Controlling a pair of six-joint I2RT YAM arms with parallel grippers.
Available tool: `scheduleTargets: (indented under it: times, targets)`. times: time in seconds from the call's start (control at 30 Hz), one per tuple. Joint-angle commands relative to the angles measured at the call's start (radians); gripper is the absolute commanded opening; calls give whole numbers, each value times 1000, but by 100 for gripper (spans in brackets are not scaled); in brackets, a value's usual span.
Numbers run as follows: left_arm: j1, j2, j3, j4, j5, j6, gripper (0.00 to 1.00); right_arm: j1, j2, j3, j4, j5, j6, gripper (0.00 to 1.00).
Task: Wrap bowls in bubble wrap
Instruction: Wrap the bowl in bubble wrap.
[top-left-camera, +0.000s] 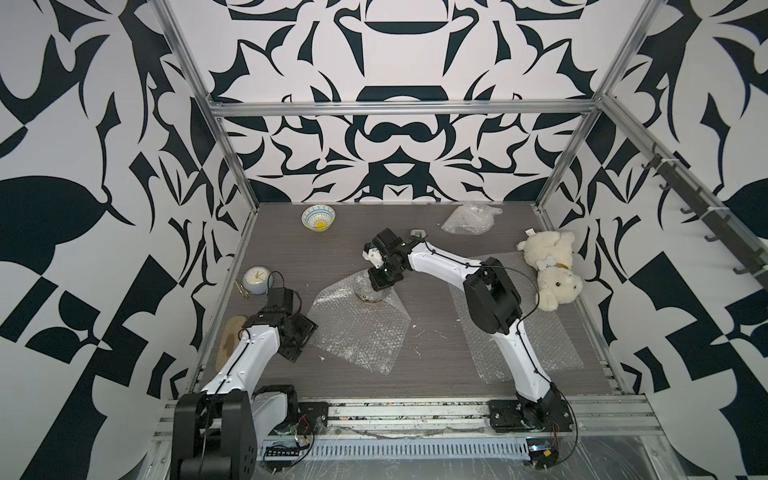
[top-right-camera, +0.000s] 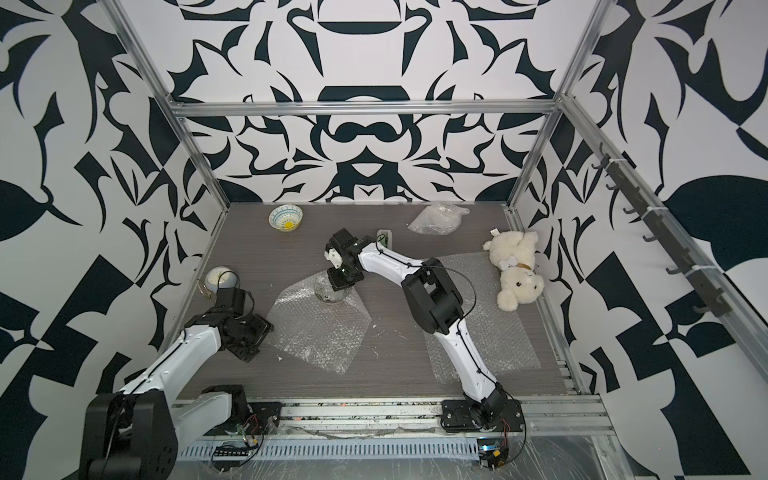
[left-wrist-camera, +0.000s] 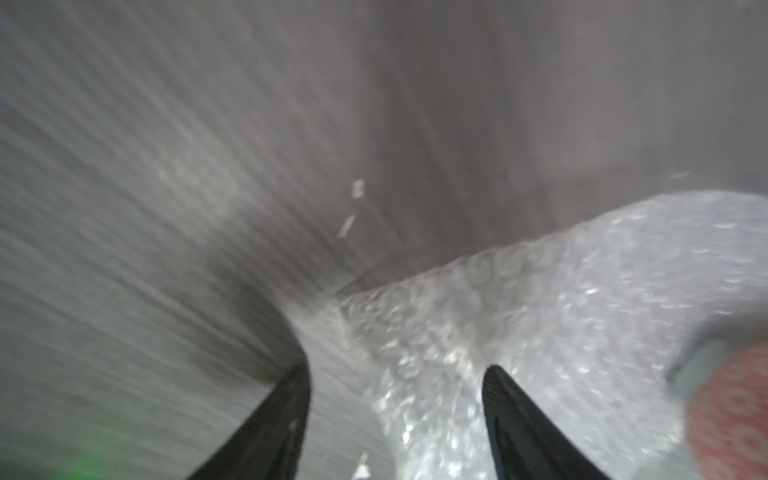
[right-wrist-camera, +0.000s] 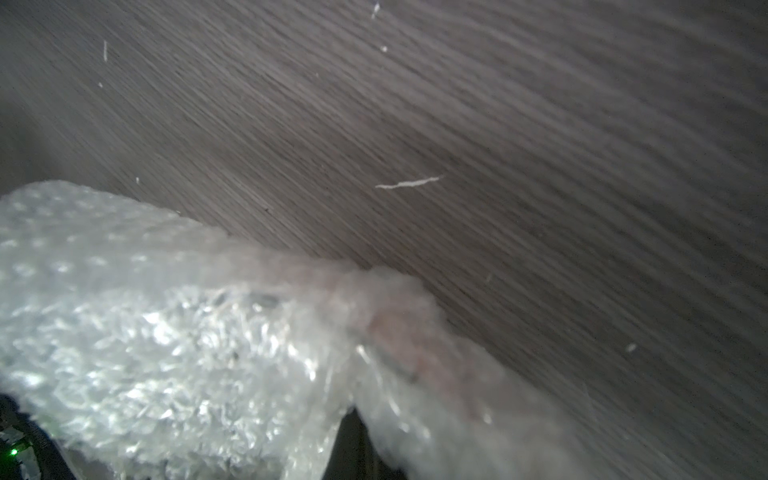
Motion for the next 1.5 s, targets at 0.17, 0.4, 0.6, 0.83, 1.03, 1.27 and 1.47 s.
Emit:
scheduleTargets:
  times: [0.17, 0.4, 0.6, 0.83, 1.03, 1.27, 1.47]
  targets:
    - [3, -9, -15, 76, 90, -2, 34, 9, -29, -12, -25, 36, -1, 0]
    - [-63, -61, 133, 161, 133, 40, 5, 14, -29, -22, -21, 38, 0, 0]
    - [-251, -73, 275, 289, 79, 42, 0, 15, -34, -39, -8, 39, 6, 0]
    - [-375, 92, 393, 455, 87, 39, 1, 18, -34, -48, 3, 26, 10, 0]
    - [-419, 268, 430, 591, 169, 1, 0, 19, -48, -74, 26, 10, 11, 0]
    - [-443, 334, 423, 644, 198, -21, 1, 18, -59, -82, 47, -24, 26, 0]
    - [-443, 349, 422, 647, 193, -17, 1, 14, -106, -83, 40, -6, 32, 3]
